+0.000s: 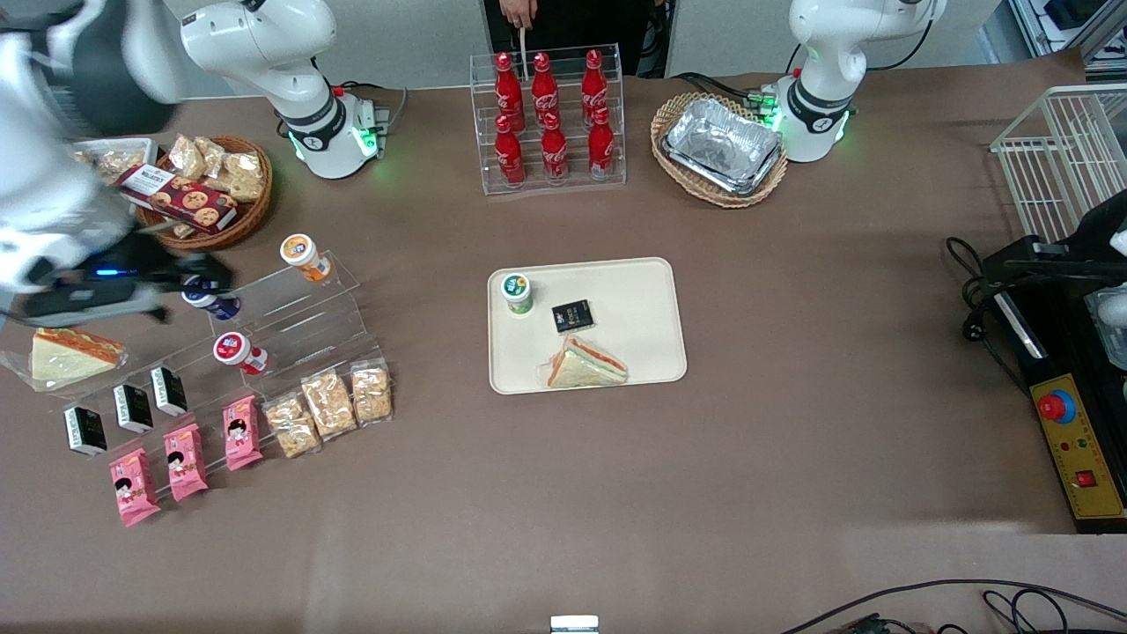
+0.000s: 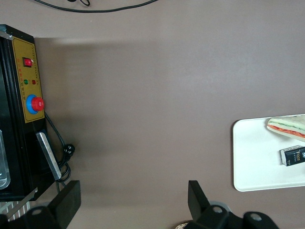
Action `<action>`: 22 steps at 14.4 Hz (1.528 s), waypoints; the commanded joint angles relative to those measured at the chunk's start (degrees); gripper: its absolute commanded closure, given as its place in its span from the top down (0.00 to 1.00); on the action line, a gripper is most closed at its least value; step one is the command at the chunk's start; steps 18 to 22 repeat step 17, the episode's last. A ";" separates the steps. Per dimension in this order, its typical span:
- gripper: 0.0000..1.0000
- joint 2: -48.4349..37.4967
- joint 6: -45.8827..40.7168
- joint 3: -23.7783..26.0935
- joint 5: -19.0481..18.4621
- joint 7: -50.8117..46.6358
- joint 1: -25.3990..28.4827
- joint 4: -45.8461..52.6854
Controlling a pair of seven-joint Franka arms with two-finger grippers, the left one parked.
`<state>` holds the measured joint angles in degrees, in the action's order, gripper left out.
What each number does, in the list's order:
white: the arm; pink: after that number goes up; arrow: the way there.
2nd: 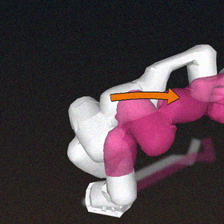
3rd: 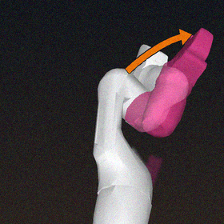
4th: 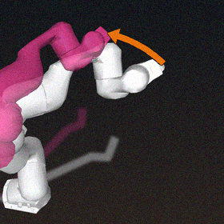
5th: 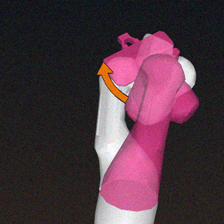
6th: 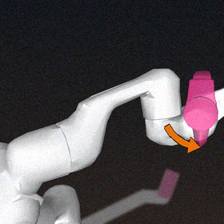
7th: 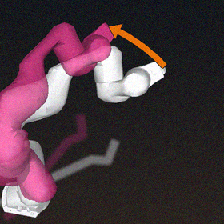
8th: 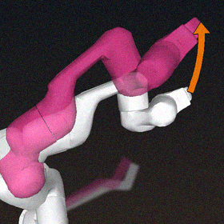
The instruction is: Place green gum on tray
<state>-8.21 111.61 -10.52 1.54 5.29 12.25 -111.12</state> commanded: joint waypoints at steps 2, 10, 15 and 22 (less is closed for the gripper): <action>1.00 0.39 -6.48 -2.22 -2.77 4.46 -3.37 5.46; 1.00 0.12 -14.41 -2.04 -2.42 4.29 -6.01 8.81; 1.00 3.89 -16.85 0.23 -1.98 3.32 -8.89 13.01; 1.00 6.88 -22.12 2.17 -2.07 3.32 -10.92 18.55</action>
